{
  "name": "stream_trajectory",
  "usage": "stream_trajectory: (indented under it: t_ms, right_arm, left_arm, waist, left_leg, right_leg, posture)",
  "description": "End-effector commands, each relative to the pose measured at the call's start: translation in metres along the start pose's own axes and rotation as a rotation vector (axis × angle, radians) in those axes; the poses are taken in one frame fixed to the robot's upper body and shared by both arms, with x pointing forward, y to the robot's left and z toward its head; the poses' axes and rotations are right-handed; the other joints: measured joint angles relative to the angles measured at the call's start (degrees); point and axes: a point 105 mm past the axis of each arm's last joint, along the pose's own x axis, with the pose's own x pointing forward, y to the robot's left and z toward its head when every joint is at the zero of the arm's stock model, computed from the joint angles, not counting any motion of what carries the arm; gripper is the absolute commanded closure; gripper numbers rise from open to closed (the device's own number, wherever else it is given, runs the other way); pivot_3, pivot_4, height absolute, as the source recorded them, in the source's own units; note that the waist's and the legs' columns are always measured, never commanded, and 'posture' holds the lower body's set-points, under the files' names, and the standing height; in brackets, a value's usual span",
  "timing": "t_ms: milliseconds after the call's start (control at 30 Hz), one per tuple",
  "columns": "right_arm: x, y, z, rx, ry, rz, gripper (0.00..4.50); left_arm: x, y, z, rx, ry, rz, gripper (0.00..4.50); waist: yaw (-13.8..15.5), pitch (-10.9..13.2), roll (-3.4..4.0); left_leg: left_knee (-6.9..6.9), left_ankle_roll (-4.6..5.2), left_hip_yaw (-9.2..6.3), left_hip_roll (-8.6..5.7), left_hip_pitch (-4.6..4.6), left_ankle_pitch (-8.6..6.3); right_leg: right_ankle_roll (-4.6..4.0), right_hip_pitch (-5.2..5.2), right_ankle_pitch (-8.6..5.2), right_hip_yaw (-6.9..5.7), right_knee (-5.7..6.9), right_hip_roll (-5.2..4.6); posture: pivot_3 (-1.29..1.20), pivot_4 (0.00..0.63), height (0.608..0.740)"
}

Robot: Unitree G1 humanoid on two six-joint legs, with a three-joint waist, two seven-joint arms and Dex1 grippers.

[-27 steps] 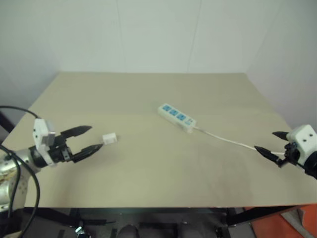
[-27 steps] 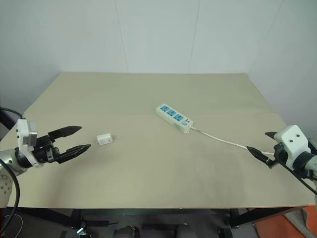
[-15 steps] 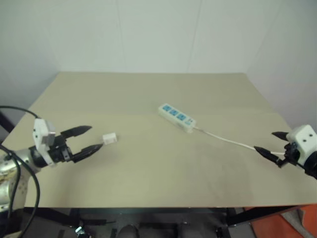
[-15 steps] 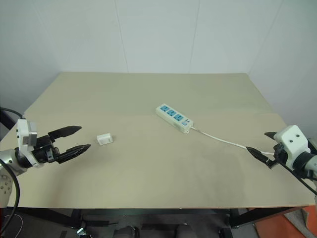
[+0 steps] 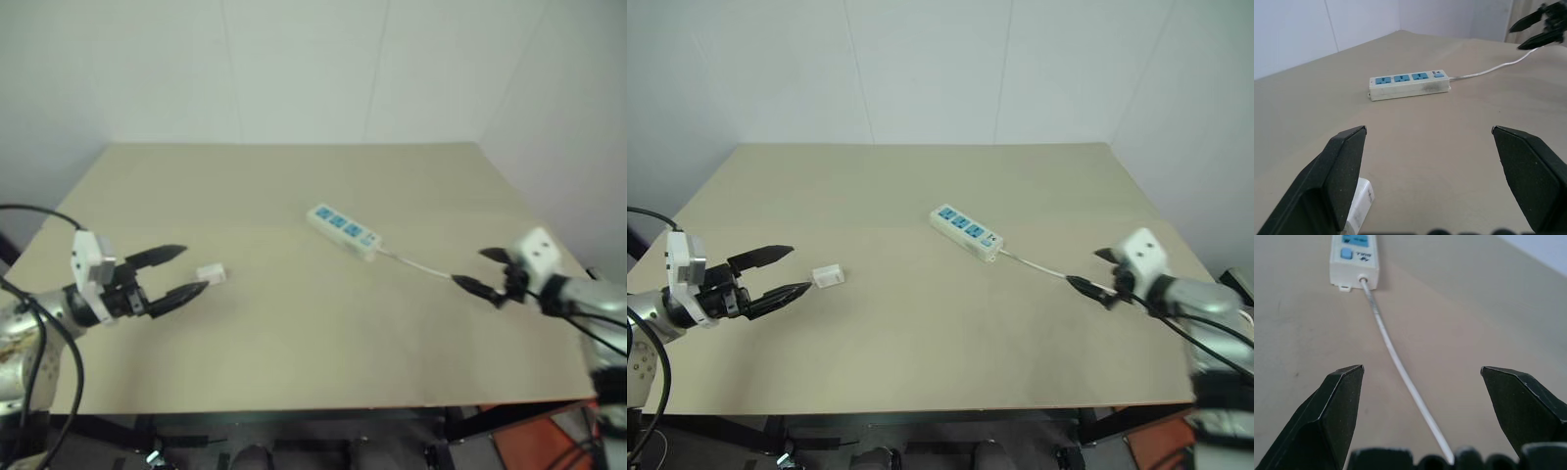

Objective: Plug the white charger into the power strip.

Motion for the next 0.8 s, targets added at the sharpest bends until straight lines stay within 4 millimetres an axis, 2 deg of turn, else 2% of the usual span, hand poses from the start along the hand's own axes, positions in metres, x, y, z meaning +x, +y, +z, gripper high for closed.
stream_trajectory:
  t_ms: [33,200,433,500,567,800]
  right_arm:
    - [0.025,-0.004,0.003,-0.019,0.009,0.011,0.0]
    - [0.06,-0.002,0.005,-0.015,0.049,0.035,0.0]
    - [0.073,0.007,0.003,0.023,0.112,0.118,0.0]
    - [0.076,0.01,0.002,0.023,0.125,0.129,0.36]
    - [0.078,0.012,0.001,0.025,0.131,0.136,0.91]
    - [0.084,0.016,-0.002,0.002,0.167,0.133,3.42]
  left_arm:
    - [0.001,0.002,0.009,0.06,0.047,0.001,0.01]
    - [0.001,0.0,0.009,0.074,0.118,0.0,0.01]
    - [-0.003,-0.003,0.006,0.07,0.159,0.009,0.01]
    - [-0.005,-0.004,0.003,0.071,0.163,0.016,0.0]
    - [-0.006,-0.004,0.003,0.068,0.158,0.018,0.0]
    - [-0.005,0.003,0.006,0.092,0.148,0.027,0.0]
  waist:
    - [0.02,0.08,-0.02]
    - [0.11,0.29,-0.03]
    - [0.28,0.36,-0.03]
    - [0.08,0.36,-0.02]
    - [-0.12,0.36,-0.02]
    - [-0.47,0.36,-0.03]
  left_leg:
    - [-0.03,0.0,0.0,0.0,-0.06,0.0]
    - [-0.07,0.0,0.02,-0.01,-0.22,0.0]
    - [-0.08,0.0,0.03,0.0,-0.19,0.0]
    - [-0.08,0.0,0.03,0.0,-0.17,0.0]
    - [-0.08,0.0,0.03,0.0,-0.16,0.0]
    - [-0.08,0.0,0.01,0.0,-0.11,0.0]
  right_leg:
    - [0.0,-0.07,0.01,0.01,0.0,0.0]
    - [-0.12,-0.23,0.09,0.04,0.0,0.01]
    - [-0.19,-0.23,0.12,0.05,0.01,0.01]
    - [-0.23,-0.23,0.15,0.05,0.02,0.01]
    - [-0.23,-0.23,0.15,0.06,0.05,0.02]
    - [-0.2,-0.19,0.16,0.07,0.05,0.03]
  posture:
    - [0.0,0.15,0.74]
    - [0.0,0.15,0.74]
    - [0.0,0.15,0.74]
    - [0.0,0.15,0.74]
    - [0.0,0.15,0.74]
    - [0.0,0.15,0.74]
